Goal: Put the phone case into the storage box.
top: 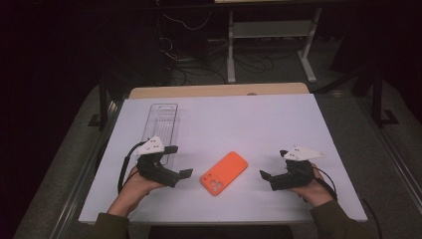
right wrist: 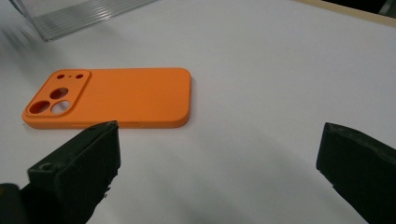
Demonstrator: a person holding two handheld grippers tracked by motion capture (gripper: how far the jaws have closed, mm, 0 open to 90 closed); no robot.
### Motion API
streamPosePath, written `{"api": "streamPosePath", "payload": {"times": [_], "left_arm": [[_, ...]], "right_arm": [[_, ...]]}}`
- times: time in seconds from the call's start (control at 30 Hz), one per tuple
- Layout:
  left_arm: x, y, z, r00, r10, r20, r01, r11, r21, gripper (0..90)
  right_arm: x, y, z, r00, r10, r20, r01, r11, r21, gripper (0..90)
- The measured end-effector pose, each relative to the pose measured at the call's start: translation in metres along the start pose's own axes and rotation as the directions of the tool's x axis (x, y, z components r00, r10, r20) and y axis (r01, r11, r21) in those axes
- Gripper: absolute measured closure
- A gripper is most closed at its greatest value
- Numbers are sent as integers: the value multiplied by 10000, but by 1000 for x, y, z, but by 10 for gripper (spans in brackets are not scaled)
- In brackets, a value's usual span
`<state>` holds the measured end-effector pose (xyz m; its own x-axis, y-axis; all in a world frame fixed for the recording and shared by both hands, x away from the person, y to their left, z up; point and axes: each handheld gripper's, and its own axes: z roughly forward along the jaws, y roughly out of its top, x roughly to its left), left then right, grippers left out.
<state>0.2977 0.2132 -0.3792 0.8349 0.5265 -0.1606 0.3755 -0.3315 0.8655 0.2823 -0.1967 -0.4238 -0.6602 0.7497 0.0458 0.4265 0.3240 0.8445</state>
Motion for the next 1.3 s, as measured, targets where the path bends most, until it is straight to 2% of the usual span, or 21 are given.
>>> {"api": "streamPosePath", "payload": {"times": [0.1, 0.23, 0.27, 0.63, 1.2, 1.3], "left_arm": [[-2, 2, 4, 9999, 99, -36, -99, 10000, 6, 0], [-3, 4, 9, 9999, -5, -136, 5, 10000, 31, 0], [-4, 5, 10, 9998, 98, -167, -96, 9999, 131, 0], [-8, 15, 22, 10000, -8, -75, 9, 10000, 11, 0], [-17, 31, 57, 9999, -119, 77, 118, 9998, 142, 0], [-18, 32, 63, 10000, -38, 90, 35, 9997, 236, 0]], "right_arm": [[1, 1, -1, 10000, -29, 46, 29, 10000, -30, 0], [3, 2, 0, 10000, -31, 20, 31, 10000, 14, 0], [3, 1, 0, 10000, -51, 17, 51, 10000, 23, 0], [2, 2, 1, 9999, -101, 56, 101, 9999, 70, 0], [2, 3, 0, 9999, -145, 53, 145, 9999, 36, 0], [2, 3, 0, 9999, -149, 49, 149, 9999, 16, 0]]}}
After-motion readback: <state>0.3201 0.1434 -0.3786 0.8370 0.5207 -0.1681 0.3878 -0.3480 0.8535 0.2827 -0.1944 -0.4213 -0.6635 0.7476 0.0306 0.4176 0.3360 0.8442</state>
